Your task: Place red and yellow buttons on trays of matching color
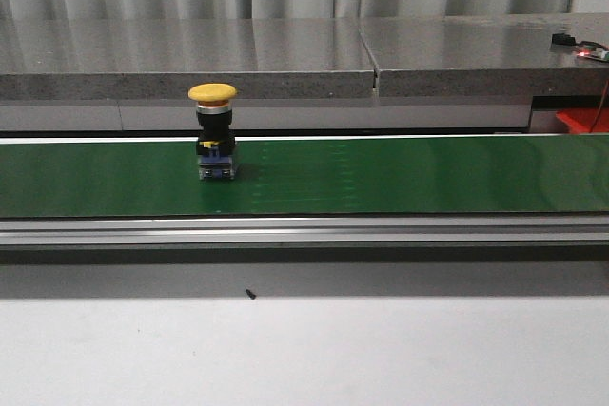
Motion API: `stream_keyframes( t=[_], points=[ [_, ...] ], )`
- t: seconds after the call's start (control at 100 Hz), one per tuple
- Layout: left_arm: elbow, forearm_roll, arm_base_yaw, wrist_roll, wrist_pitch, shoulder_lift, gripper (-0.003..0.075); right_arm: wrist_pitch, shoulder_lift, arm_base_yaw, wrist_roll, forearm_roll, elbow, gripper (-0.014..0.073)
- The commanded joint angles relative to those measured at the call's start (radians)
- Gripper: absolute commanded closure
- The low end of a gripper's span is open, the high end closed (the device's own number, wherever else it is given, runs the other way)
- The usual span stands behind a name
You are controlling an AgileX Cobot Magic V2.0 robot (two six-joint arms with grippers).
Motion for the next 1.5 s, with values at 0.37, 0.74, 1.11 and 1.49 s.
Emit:
stream_keyframes(
  t=[0.37, 0.74, 1.11, 1.49],
  points=[
    [-0.029, -0.013, -0.008, -0.001, -0.063, 0.006, 0.0741, -0.031, -0.078, -0.005, -0.004, 0.032, -0.034, -0.0008],
    [-0.029, -0.013, -0.008, -0.001, -0.063, 0.006, 0.0741, -0.007, -0.217, 0.001, -0.006, 0.032, -0.034, -0.0006],
    [-0.029, -0.013, -0.008, -0.001, -0.063, 0.006, 0.0741, 0.084, -0.422, 0.097, 0.002, -0.037, -0.012, -0.0003],
    [-0.029, -0.013, -0.008, -0.001, -0.063, 0.006, 0.0741, 0.002, -0.717, 0.187, 0.018, -0.078, 0.376, -0.0003]
  ],
)
